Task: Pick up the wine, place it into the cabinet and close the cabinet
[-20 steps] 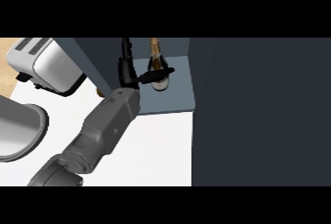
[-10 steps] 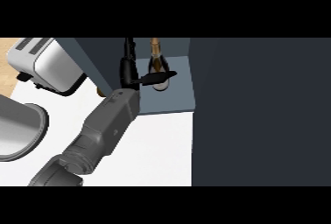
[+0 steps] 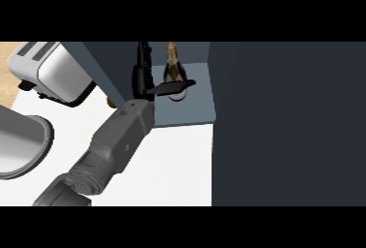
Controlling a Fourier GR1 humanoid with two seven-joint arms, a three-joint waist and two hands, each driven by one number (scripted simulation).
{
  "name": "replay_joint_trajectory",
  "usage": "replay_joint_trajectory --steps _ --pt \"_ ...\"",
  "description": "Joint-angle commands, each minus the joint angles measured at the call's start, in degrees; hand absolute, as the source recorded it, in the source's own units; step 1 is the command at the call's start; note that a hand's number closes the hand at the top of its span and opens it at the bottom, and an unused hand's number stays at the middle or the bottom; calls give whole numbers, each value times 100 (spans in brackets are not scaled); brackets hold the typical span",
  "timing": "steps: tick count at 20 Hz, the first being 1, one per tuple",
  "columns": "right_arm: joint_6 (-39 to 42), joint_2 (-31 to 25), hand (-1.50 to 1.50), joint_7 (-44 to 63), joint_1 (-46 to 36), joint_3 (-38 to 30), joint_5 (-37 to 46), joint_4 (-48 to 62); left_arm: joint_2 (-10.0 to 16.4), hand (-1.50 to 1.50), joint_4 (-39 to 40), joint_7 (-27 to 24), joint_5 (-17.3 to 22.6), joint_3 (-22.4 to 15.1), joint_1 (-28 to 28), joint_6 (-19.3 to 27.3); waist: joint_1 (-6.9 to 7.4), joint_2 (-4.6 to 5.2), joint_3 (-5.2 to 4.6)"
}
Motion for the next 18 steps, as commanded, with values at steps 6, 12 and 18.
replay_joint_trajectory --steps 6,12,18 --pt "-198 43 -150 241 -181 142 65 -193 10 -150 -499 -193 862 -658 821 -158 26 -34 -14" --pt "-78 29 -150 145 419 151 32 -679 10 -150 -1795 185 1490 -1856 1515 369 172 -101 -6" --pt "-294 -37 -150 279 -59 -57 121 -443 10 -150 -3273 60 2158 -3252 2324 1429 264 -84 -9"
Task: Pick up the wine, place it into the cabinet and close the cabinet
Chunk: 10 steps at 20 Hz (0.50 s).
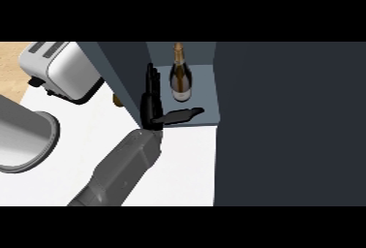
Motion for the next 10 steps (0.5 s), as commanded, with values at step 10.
replay_joint_trajectory --steps 10 --pt "92 -162 -150 -199 385 -398 -194 -316 -2 -150 -2851 -39 46 -1932 1711 1988 194 -11 4"
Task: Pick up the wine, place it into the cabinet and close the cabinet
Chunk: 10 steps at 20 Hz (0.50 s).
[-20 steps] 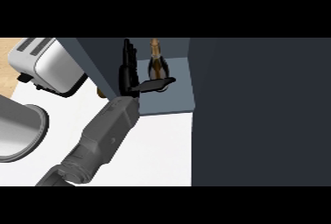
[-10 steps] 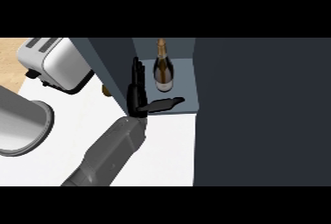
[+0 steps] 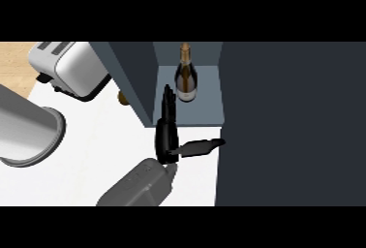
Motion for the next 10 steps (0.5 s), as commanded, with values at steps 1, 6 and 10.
replay_joint_trajectory --steps 1,6,10 --pt "-140 27 -150 269 192 123 67 -833 -8 -150 -776 54 -97 -459 142 787 7 -1 0" --pt "232 -204 -150 22 403 -468 -463 -655 7 -150 -1927 105 -675 -696 1226 899 59 -6 5" --pt "-24 -150 -150 374 259 -316 -388 -777 397 -150 -2822 470 -991 -821 1540 1410 69 -9 4"
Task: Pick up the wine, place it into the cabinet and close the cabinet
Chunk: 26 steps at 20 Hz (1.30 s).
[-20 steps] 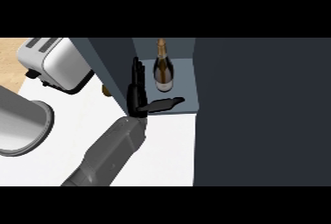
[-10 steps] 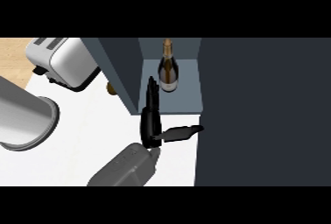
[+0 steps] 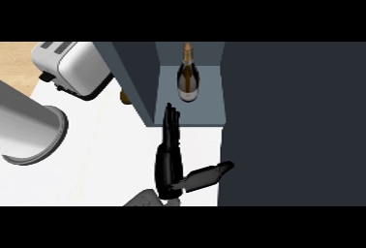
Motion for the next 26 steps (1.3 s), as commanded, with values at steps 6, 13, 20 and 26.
replay_joint_trajectory --steps 6,13,20,26 --pt "26 -180 -150 410 85 -353 -601 -671 422 -150 -1685 -54 -787 -558 1469 829 6 -2 -3" --pt "321 -143 -150 394 78 -144 -777 -322 1127 -150 -2922 321 -1240 -1164 2025 752 11 3 -2" --pt "761 -172 150 459 558 270 -741 -735 2325 -150 -3819 380 -1012 -768 2522 -141 -7 -2 -5" --pt "1018 -129 150 361 856 407 -944 -814 2835 -150 -4254 324 -929 -540 2952 -466 -22 -1 -6"
